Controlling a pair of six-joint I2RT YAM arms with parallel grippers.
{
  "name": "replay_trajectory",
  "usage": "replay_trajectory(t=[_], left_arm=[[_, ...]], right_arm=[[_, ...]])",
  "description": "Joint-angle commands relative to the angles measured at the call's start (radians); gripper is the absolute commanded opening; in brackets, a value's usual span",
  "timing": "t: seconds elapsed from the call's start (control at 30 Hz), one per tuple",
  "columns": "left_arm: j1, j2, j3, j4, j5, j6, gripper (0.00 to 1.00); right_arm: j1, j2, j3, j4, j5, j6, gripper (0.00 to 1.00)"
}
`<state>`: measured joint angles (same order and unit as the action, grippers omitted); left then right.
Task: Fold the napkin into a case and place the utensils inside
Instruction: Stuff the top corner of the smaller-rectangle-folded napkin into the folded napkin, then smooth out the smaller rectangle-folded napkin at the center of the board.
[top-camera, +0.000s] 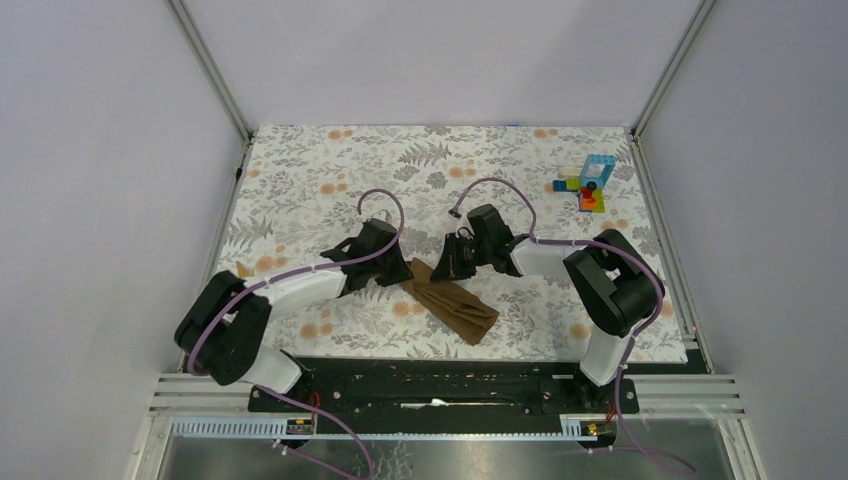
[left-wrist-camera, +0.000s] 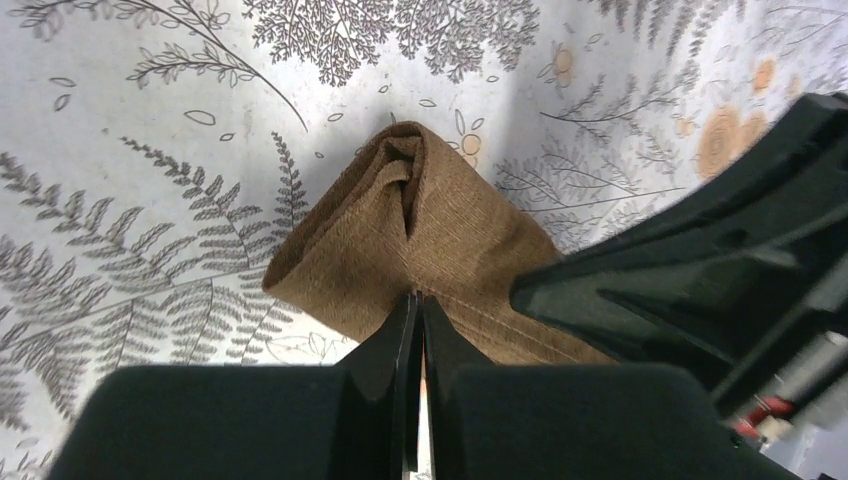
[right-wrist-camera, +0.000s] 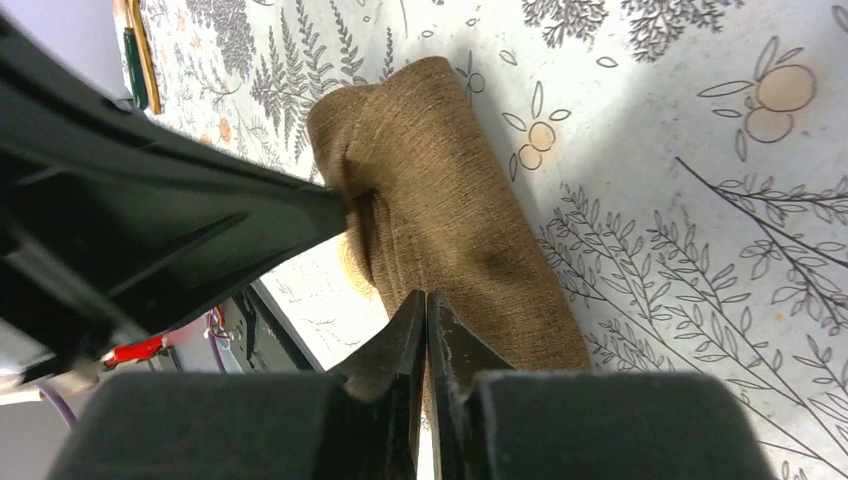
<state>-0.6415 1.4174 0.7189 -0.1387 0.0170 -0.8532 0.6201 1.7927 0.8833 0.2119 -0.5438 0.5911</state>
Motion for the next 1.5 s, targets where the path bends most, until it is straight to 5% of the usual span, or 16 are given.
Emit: replay_trajectory(t=[0.0,0.27,0.4,0.57,0.67,0.93,1.17,1.47], left_arm=[[0.005,0.094,0.051,0.12,0.04,0.024,0.05],[0.01,0.212,0.054,0.201,-0.023,0.128,0.05],[0.009,0.159,0.088,0.154,0.05,0.152,0.13],[0.009,0.004,0.083,0.016,0.126,0.122,0.38],[0.01,-0.061,0.056,-0.059,0.173,0.086,0.52],[0.013,-0.088,-0.165,0.082,0.417,-0.101,0.43],[0.007,-0.066,-0.278,0.287,0.422,-0.26,0.47],[-0.032,0.011,-0.316,0.349,0.328,-0.504,0.52]], right_arm=[[0.01,0.005,-0.016,0.051,-0.048,0.005,0.08],[0.052,-0.052,-0.048,-0.032,0.023,-0.043,0.13],[0.055,-0.165,0.002,-0.262,0.122,-0.179,0.34],[0.094,-0.255,0.098,-0.543,0.228,-0.357,0.68],[0.13,-0.26,0.15,-0.67,0.322,-0.424,0.77],[0.224,-0.272,0.187,-0.727,0.455,-0.49,0.71],[0.337,-0.237,0.175,-0.709,0.579,-0.515,0.68],[0.416,-0.183,0.158,-0.666,0.733,-0.517,0.69]])
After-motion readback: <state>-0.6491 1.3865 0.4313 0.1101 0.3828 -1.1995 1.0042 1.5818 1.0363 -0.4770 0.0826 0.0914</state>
